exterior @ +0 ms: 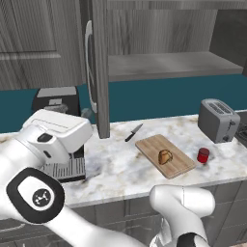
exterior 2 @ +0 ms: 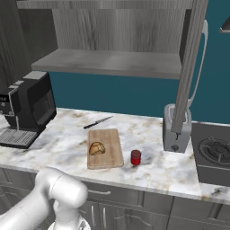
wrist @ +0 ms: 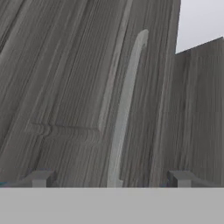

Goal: Pick the bread, place it on the cutting board, pick the jam, place it on the counter, and close the cabinet.

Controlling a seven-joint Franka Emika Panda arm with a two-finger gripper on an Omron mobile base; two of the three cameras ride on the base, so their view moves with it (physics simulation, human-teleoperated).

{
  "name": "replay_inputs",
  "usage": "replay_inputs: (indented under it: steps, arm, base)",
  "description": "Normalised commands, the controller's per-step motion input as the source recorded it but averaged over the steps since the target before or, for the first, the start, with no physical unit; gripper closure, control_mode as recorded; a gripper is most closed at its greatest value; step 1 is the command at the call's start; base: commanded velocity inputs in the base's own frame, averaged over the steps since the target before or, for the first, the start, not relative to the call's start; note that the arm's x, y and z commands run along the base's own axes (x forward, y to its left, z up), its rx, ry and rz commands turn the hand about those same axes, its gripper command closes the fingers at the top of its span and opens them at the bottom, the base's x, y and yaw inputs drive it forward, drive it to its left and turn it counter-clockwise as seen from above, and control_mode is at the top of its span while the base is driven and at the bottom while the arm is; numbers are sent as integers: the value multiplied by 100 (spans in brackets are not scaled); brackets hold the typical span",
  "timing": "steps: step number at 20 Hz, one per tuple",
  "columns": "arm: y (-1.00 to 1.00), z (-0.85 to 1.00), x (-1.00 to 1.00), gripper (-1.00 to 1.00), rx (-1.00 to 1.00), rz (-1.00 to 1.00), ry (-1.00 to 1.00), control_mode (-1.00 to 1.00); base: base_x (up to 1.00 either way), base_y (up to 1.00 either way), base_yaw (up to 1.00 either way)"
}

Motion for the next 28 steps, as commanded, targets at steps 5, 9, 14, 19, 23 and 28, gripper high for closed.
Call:
replay_inputs:
  steps: [5,9,14,19,23,28]
  arm:
    - [0,0,1,-100,0,-13,-2,-100]
    - [-3,0,0,-100,0,-7,0,-100]
    - [-9,-7,0,-100,0,-1,0,-100]
    - [-14,-8,9,-100,0,0,0,-100]
    - [-19,-6,20,-100,0,-2,0,-100]
    - [-19,-5,27,-100,0,-2,0,-100]
  base:
    - [0,0,0]
    - [0,0,0]
    - [0,0,0]
    - [0,0,0]
    - [0,0,0]
    - [0,0,0]
